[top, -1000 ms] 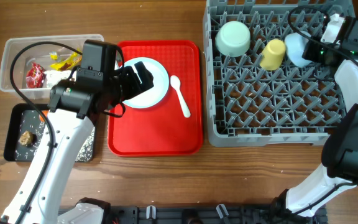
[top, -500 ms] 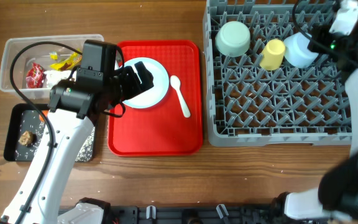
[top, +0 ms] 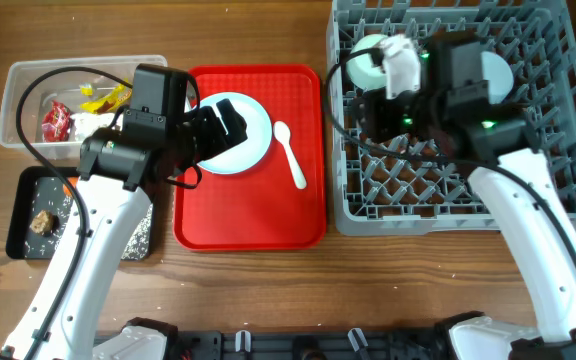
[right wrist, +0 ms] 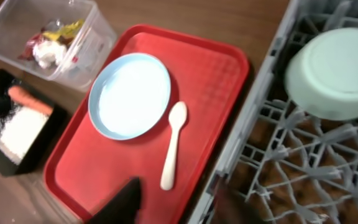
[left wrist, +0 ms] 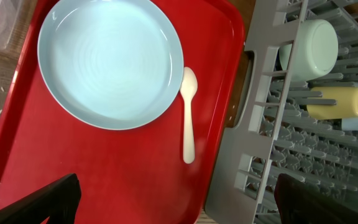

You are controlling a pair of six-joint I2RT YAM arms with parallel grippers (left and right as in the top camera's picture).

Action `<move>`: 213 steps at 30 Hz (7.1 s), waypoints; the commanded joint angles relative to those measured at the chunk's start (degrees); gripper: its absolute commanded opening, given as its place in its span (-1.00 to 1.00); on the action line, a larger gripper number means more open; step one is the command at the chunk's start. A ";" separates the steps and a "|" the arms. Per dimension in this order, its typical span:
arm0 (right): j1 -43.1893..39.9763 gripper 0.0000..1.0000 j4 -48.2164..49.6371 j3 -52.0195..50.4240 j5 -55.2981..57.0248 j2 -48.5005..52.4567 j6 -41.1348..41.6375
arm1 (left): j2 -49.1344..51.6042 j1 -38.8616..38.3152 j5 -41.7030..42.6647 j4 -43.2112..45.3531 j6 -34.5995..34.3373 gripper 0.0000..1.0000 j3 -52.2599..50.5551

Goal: Sort waste into correct bins and load items into the dishwasher rack
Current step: 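Move the right gripper to the white spoon on the red tray, then grasp the white spoon handle with the right gripper, then carry the white spoon with the right gripper into the rack, then release the spoon in the rack and lift the right gripper, then move the right gripper to the light-blue plate rim on the tray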

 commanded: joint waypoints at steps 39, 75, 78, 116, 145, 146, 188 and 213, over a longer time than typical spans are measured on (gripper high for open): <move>17.90 -0.25 24.87 -0.87 18.86 35.06 10.51 | -1.16 0.20 -33.59 -2.34 -1.42 1.00 0.44; 18.38 -0.31 30.64 -0.90 22.08 40.04 13.44 | -1.16 0.20 -33.59 -2.32 -1.42 1.00 0.44; 18.38 -0.30 30.58 -0.90 22.27 40.46 13.51 | -1.16 0.20 -33.59 -2.34 -1.42 1.00 0.44; 18.36 -0.91 30.51 -0.76 23.98 34.80 13.09 | -1.16 0.20 -33.59 -2.34 -1.42 1.00 0.44; -2.12 -0.92 3.98 -0.81 25.22 15.85 2.78 | -1.16 0.20 -33.59 -2.32 -1.42 0.99 0.44; -2.12 -0.91 3.98 -0.83 25.24 16.70 2.80 | -1.16 0.20 -33.59 -2.32 -1.42 1.00 0.44; 5.57 -0.17 7.87 4.15 5.22 13.38 17.77 | -1.16 0.20 -33.59 -2.32 -1.42 1.00 0.44; 16.57 0.28 33.35 4.15 14.32 41.11 22.32 | -1.16 0.20 -33.59 -2.34 -1.42 1.00 0.44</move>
